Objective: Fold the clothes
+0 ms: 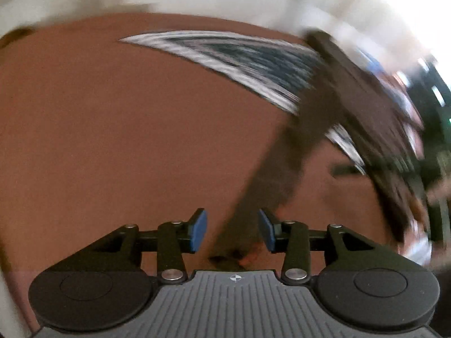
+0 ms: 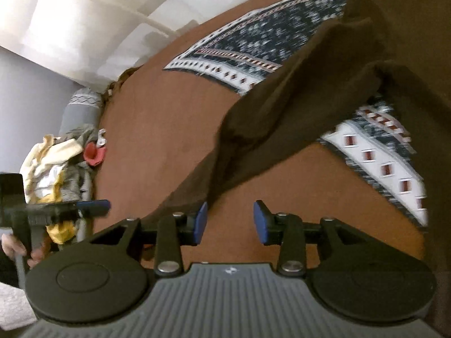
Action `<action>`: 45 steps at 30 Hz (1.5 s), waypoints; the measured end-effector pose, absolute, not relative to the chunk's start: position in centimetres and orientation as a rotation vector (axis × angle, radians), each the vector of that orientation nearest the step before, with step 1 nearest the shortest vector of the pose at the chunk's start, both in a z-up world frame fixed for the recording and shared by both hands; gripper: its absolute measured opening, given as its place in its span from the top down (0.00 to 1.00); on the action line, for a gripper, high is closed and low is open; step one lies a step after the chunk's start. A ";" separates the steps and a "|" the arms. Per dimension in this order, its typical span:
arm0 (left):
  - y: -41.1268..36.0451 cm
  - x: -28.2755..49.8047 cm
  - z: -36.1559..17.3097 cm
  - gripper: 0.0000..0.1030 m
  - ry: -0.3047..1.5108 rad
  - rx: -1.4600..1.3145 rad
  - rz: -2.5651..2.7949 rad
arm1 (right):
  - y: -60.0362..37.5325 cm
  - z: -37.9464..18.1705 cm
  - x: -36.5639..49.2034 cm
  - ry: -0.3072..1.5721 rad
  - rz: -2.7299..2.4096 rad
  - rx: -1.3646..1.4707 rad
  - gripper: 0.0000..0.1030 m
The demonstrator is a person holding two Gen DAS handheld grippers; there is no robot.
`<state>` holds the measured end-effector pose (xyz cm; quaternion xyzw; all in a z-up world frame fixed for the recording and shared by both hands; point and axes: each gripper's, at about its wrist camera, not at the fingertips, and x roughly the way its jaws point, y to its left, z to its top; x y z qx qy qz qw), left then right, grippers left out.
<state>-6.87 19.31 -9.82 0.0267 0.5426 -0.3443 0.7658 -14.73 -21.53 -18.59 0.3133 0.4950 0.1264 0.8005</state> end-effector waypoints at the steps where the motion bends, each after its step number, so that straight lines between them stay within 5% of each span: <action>1: 19.1 -7.0 -9.8 0.44 1.181 0.050 -0.758 | -21.2 -18.6 -14.5 1.060 0.297 0.684 0.60; 8: 18.6 -7.8 -9.7 0.43 1.153 0.075 -0.751 | -17.8 -18.9 -11.6 1.073 0.318 0.555 0.58; 11: 18.6 -7.9 -9.6 0.40 1.119 0.109 -0.730 | -17.4 -19.2 -10.6 1.094 0.338 0.556 0.99; 21: 15.9 -7.3 -10.8 0.34 1.007 0.174 -0.674 | -16.4 -18.4 -3.3 1.005 0.365 0.620 0.99; 28: 13.9 -8.4 -11.5 0.31 0.941 0.327 -0.701 | -17.4 -17.5 -3.2 0.900 0.349 0.682 0.78; 34: 10.9 -9.4 -13.8 0.29 0.905 0.503 -0.744 | -20.4 -17.6 -7.4 0.951 0.267 0.677 0.77; 36: 10.5 -9.3 -14.7 0.36 0.909 0.529 -0.728 | -20.9 -18.1 -8.5 0.965 0.244 0.690 0.76; 37: 10.6 -8.8 -14.8 0.68 0.928 0.525 -0.720 | -21.0 -18.3 -9.1 0.972 0.233 0.697 0.76; 38: 11.1 -8.2 -14.6 0.74 0.962 0.479 -0.719 | -21.0 -18.5 -9.5 0.984 0.226 0.699 0.74; 45: 21.6 -0.4 -14.1 0.96 1.162 -0.259 -0.489 | -20.9 -19.8 -10.9 1.029 0.206 0.721 0.65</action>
